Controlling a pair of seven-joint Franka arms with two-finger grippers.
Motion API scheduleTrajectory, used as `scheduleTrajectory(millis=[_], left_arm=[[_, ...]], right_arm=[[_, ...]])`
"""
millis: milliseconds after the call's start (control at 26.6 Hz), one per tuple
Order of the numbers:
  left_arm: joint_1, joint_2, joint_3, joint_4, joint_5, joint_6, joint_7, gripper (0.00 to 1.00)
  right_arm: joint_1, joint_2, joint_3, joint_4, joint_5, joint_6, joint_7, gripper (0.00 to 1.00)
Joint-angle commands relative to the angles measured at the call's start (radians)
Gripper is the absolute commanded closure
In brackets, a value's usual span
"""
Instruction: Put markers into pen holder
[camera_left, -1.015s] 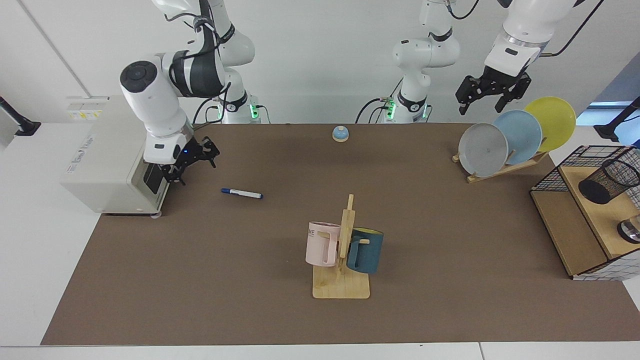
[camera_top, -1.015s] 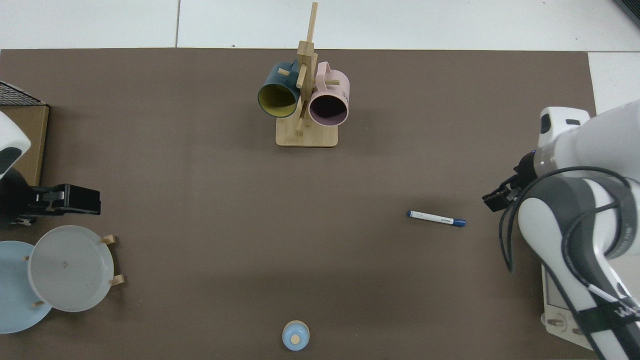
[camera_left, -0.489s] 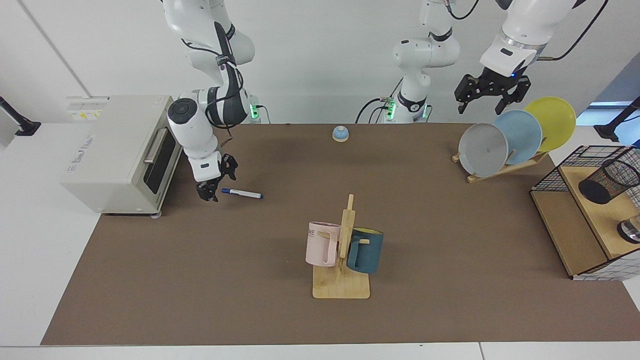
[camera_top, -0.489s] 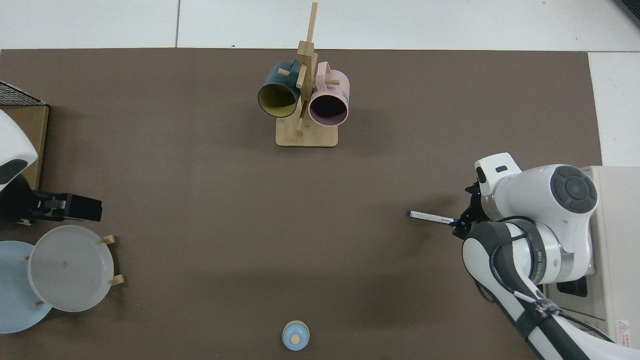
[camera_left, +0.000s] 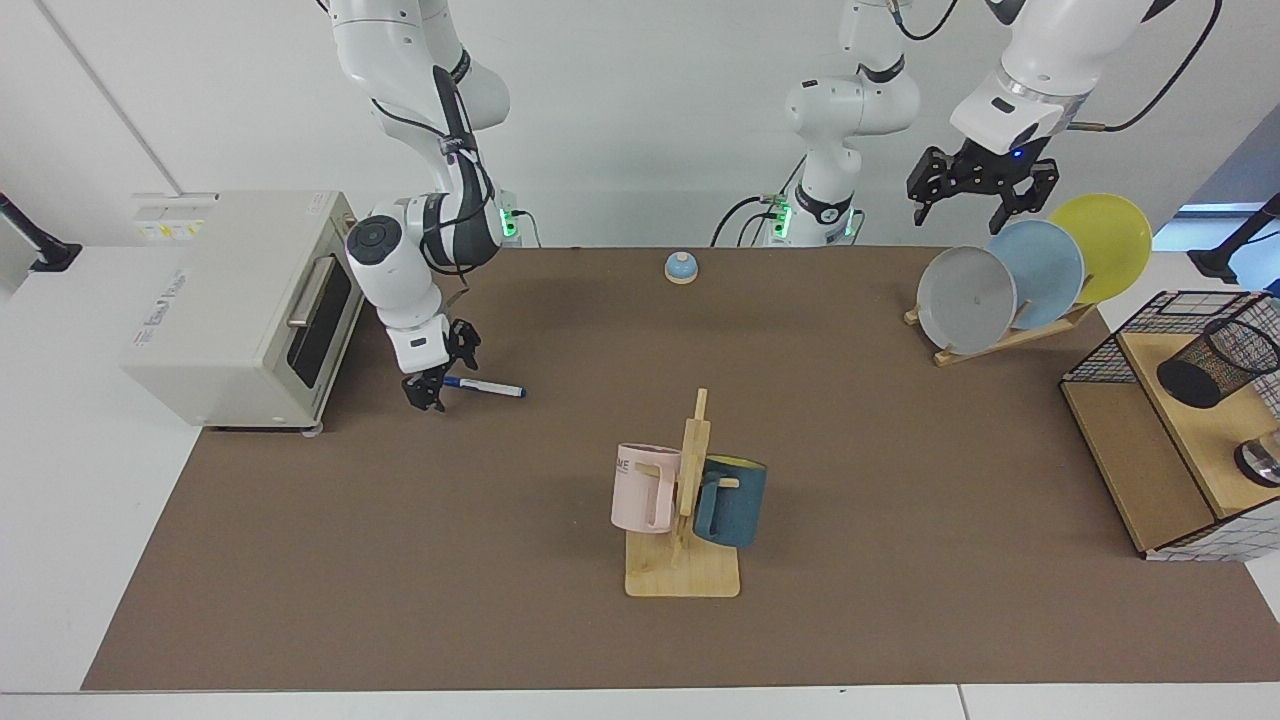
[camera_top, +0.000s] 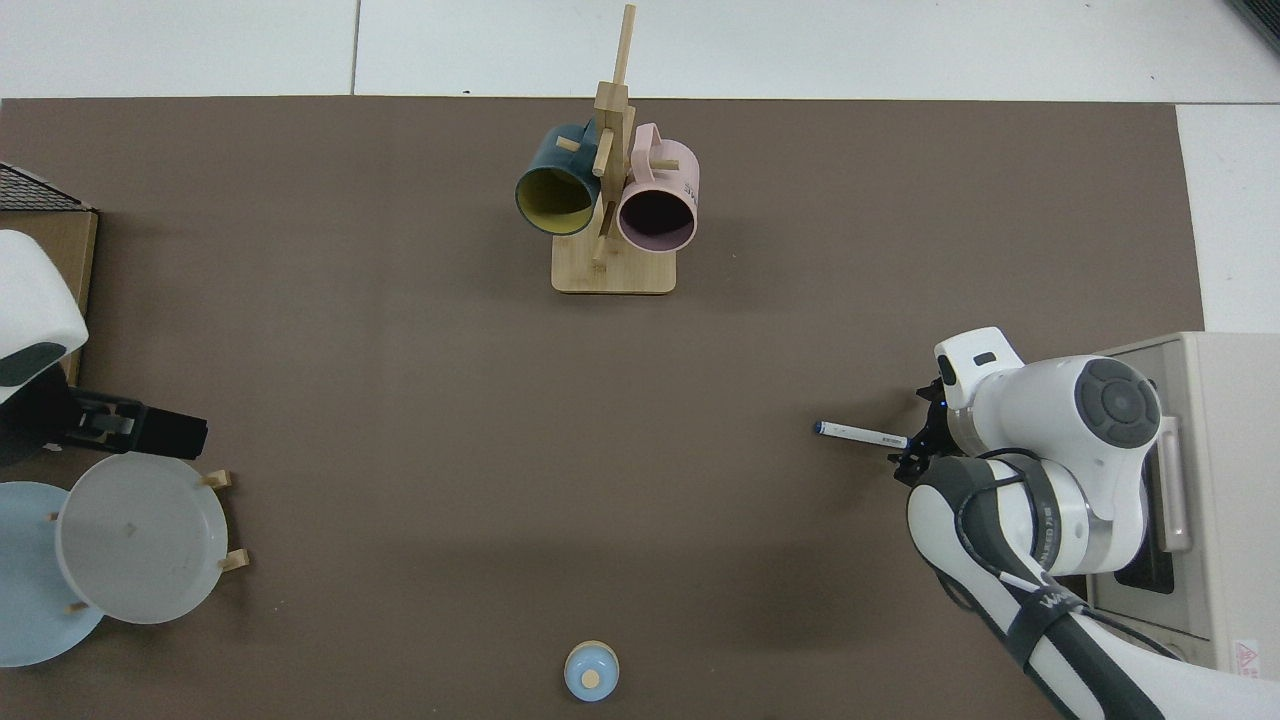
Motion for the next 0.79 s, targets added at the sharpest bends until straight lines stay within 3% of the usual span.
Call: scheduleTrajectory(millis=[0,150,376,489,601,752], left_arm=[[0.006,-0.033,0.003,-0.040,-0.013,0.033,0.019,0.00],[-0.005,-0.032,-0.001,-0.064,-0.018,0.066,0.037,0.00],[-0.008,-0.047,-0.006,-0.118,-0.055,0.069,0.203,0.00],[-0.008,-0.049,-0.009,-0.139,-0.055,0.087,0.226,0.00],[-0.008,-0.064,-0.009,-0.179,-0.055,0.136,0.318,0.00],[-0.007,-0.067,-0.009,-0.201,-0.072,0.161,0.383,0.00]], right_arm=[[-0.006,-0.003,0.000,-0.030,0.029,0.027,-0.046,0.04],[-0.007,-0.005,0.000,-0.034,0.029,0.027,-0.046,0.18],[-0.015,-0.005,0.000,-0.039,0.031,0.027,-0.045,0.36],[-0.012,-0.003,0.000,-0.039,0.054,0.025,-0.043,0.52],[-0.009,-0.003,0.000,-0.039,0.069,0.025,-0.039,0.78],[-0.004,-0.003,0.000,-0.037,0.074,0.025,-0.031,0.92]])
